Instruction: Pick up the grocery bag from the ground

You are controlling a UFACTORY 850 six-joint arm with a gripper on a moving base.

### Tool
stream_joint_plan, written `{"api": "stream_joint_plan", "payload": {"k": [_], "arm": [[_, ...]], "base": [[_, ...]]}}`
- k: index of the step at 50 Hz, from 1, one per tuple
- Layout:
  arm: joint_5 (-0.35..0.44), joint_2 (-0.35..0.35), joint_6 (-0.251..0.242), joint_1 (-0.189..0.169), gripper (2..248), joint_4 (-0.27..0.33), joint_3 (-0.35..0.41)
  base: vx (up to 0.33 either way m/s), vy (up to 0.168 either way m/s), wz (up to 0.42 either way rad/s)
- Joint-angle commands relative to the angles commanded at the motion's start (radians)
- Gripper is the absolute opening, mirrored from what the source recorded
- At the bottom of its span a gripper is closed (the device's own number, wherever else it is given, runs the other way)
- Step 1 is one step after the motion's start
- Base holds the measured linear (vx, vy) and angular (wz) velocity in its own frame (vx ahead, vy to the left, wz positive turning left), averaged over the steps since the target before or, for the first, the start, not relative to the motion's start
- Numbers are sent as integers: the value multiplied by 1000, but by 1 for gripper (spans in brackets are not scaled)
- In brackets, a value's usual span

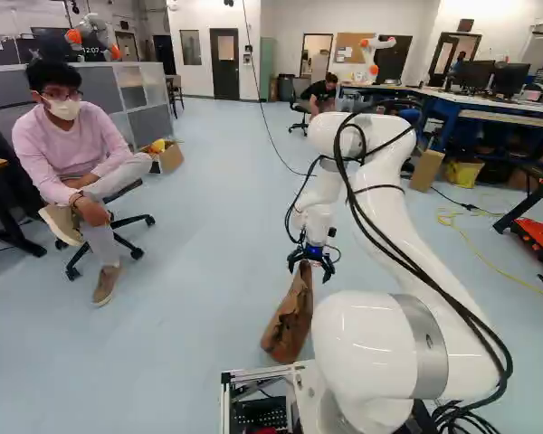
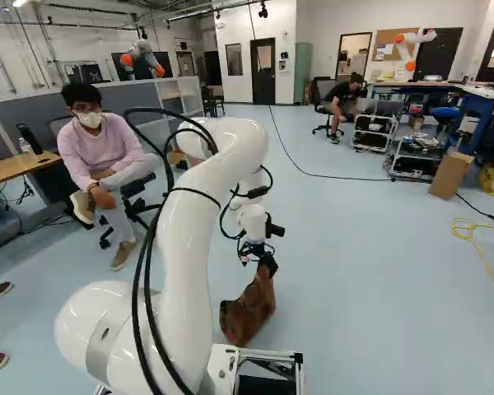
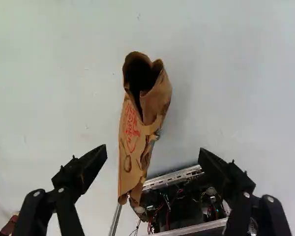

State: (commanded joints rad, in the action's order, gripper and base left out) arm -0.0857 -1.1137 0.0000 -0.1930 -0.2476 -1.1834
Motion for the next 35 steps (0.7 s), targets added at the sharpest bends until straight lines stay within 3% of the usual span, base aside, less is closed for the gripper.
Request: {"api": "stream_joint_plan", "payload": {"k": [35], "arm": [[0, -253, 0, 0, 247, 0, -207]], "base": [[0, 0, 0]]}}
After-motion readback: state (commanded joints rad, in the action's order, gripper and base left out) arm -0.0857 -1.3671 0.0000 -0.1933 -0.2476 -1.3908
